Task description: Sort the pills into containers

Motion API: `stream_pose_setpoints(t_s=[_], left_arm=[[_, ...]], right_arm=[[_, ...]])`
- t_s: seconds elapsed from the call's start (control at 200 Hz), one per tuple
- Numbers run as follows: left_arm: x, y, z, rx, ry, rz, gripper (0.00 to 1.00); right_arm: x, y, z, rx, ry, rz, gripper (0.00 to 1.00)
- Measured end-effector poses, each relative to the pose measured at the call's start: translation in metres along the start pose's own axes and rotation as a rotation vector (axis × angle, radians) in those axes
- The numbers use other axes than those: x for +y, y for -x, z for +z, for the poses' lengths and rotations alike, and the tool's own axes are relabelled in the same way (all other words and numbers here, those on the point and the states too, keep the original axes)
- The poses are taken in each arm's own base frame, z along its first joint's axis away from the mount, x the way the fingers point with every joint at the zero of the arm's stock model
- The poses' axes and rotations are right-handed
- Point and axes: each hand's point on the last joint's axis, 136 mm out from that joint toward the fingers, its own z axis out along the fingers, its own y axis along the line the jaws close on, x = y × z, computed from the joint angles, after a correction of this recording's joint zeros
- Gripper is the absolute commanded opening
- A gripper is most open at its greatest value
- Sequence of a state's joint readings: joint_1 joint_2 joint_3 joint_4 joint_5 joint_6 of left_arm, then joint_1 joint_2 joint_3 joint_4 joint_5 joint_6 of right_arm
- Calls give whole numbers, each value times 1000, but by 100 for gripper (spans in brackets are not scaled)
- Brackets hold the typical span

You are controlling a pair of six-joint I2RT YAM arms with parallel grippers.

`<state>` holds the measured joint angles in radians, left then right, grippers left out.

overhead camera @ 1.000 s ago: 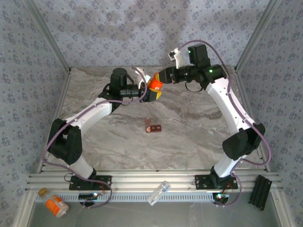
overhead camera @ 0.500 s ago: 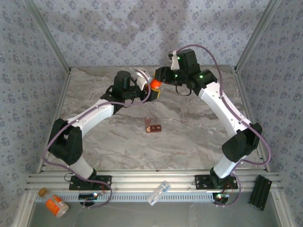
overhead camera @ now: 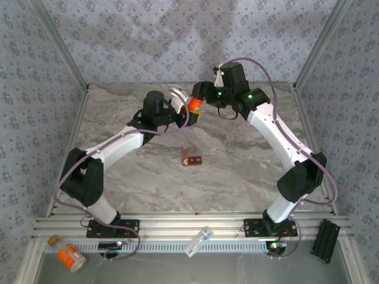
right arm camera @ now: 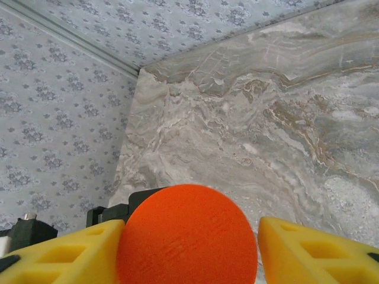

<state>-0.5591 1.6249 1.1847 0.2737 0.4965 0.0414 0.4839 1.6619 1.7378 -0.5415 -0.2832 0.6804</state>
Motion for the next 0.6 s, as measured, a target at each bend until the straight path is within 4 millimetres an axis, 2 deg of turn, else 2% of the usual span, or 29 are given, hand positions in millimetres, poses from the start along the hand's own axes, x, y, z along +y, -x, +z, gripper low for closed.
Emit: stream_pose_setpoints(t_s=[0.13,0.205,0.32,0.52,0.6], left_arm=[[-3,2,1,-13,-5,7,0],[-3,3,1,-21,-7,9,0],[-3,4,1,-30,-6,9,0],[-5,13,-2,-65,-52,-22,0],[-7,17,-7,-80,-99,-56,0]], right_arm=[[-6,2,-4,-5,25,33,82],[-9,6,-12,-20,38,43,86],[-12,16,-33,-61,62,48,87],[-17,44,-84,-163,111,32,87],[-21,55,-95,-181,137,-19,87]])
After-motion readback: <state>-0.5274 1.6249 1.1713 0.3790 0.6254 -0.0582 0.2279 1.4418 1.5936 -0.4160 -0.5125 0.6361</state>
